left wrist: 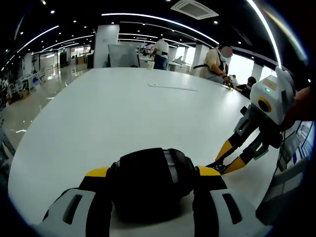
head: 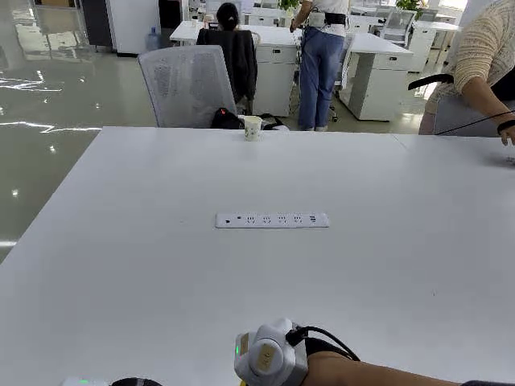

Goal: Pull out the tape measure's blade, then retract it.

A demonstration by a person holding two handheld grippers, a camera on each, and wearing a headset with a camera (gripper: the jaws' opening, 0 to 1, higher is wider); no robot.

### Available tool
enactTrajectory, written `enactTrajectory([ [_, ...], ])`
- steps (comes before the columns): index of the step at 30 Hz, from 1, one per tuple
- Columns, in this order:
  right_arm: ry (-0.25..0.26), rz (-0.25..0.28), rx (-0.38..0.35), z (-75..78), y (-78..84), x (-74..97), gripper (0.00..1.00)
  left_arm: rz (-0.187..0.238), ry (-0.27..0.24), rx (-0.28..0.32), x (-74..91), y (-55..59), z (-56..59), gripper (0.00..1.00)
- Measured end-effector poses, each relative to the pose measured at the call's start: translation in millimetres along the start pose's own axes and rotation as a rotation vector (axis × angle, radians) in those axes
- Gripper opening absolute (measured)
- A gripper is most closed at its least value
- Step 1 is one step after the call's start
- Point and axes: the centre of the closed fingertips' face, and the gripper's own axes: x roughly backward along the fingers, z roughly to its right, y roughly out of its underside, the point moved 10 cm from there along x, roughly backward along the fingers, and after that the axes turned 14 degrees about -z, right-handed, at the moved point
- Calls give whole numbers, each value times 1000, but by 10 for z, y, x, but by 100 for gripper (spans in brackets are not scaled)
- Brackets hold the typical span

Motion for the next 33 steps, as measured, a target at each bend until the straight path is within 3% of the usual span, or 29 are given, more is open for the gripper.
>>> enactTrajectory([
  [21,-10,20,-10,2,-53,-23,11,-1,15,13,-1,-12,-22,61],
  [33,-5,41,5,-18,-176,-68,11,-2,21,23,-3,-22,-30,61],
])
